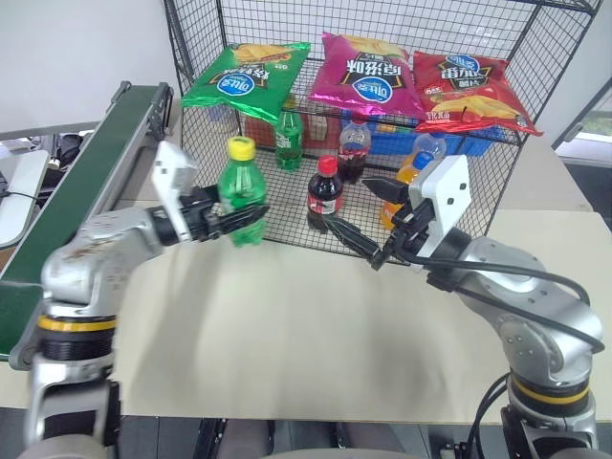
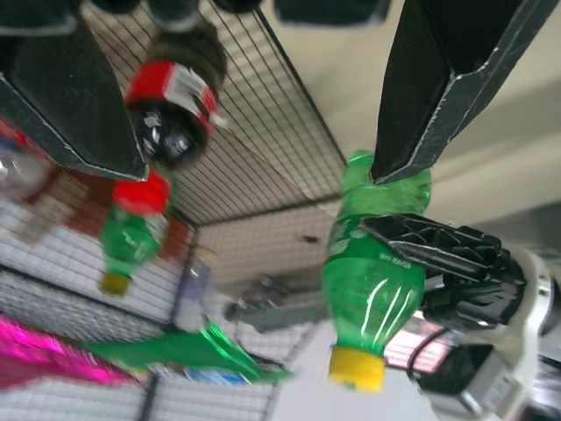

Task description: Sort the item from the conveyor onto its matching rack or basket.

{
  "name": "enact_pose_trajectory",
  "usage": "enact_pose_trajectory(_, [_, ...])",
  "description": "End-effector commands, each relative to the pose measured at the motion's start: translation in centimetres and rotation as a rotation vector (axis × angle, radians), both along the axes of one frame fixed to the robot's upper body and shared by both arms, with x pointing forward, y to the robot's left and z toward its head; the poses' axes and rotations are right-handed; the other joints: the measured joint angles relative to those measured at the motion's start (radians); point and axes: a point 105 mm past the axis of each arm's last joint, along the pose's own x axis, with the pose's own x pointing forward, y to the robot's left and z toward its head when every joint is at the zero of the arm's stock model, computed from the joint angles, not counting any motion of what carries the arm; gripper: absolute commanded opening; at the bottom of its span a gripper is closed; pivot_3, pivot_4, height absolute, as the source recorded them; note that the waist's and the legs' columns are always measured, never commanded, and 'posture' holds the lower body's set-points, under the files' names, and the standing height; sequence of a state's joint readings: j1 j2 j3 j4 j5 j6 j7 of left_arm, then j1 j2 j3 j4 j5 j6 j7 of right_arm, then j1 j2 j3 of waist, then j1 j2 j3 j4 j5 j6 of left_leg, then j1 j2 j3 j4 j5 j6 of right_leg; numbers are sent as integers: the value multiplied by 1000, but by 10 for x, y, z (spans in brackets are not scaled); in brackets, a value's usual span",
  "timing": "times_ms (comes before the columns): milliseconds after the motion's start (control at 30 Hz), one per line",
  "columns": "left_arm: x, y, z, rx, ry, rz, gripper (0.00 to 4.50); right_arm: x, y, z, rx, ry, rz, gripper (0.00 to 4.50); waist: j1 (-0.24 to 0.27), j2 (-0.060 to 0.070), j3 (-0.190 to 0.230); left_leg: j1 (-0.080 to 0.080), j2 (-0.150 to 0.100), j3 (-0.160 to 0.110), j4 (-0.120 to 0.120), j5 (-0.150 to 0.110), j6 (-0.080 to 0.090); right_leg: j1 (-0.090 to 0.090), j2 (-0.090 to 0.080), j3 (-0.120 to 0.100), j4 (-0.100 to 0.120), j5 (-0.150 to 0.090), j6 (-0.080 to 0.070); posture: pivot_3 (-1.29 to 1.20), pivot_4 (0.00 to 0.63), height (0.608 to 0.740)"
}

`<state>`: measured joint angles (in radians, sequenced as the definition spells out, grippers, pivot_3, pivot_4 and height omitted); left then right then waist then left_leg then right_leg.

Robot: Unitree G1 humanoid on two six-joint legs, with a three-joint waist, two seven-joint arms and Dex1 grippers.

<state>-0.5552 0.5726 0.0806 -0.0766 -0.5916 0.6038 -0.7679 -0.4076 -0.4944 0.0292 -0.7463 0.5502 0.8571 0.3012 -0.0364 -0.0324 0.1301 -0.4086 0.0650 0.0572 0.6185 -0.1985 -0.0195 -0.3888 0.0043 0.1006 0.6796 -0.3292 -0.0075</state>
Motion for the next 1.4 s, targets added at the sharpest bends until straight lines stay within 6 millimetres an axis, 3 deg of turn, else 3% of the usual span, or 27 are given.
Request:
enact_pose_trajectory(33, [18,-2,18,-13,-162,114,3154,-3,3,6,2,-49,-39,4500,-5,0,0,0,0,0,0,0,0,0,1,0,0,0,0,0,150,740])
enact_pose_trajectory(200, [51,-15,-5,-98,-180,262,3154,0,14,6,44,-31,-27,4500,0,0,0,0,1,-1,0,0,0,0,3,1,1,0,0,0,150,740])
enact_pose_trajectory(367, [71,-25,-17,-150,-178,326,3154,2,18,12,60,-48,-10,4500,3,0,0,-6,1,-1,7,-1,1,0,4,0,0,0,0,0,150,740])
enact_pose_trajectory(767, [103,-27,-21,-193,-184,448,3154,7,13,10,39,-53,-30,4500,20,0,0,-7,0,0,7,-1,2,0,4,-1,-1,0,0,0,150,740])
enact_pose_trajectory(900, [106,-29,-32,-186,-146,438,3154,9,11,10,34,-57,-39,4500,20,0,0,-7,0,0,7,-1,2,0,4,-1,0,0,0,0,150,740])
enact_pose_trajectory(967, [107,-30,-34,-188,-138,429,4201,10,10,11,34,-59,-45,4500,21,0,0,-7,0,0,7,-1,2,0,4,-1,0,0,0,0,150,740])
enact_pose_trajectory(1000, [107,-30,-34,-192,-134,428,4457,11,9,12,35,-60,-49,4500,21,0,0,-7,0,0,7,-1,2,0,5,-1,0,0,0,0,150,740])
enact_pose_trajectory(1267, [100,-21,-43,-172,-125,393,4457,11,8,11,38,-57,-50,4500,21,1,0,-7,0,0,7,-1,2,0,5,-2,0,0,0,0,150,740])
enact_pose_trajectory(1400, [89,-2,-50,-134,-124,402,4457,13,8,10,38,-54,-40,4500,17,1,-1,-6,1,0,7,-1,1,0,5,-1,1,0,0,0,150,740])
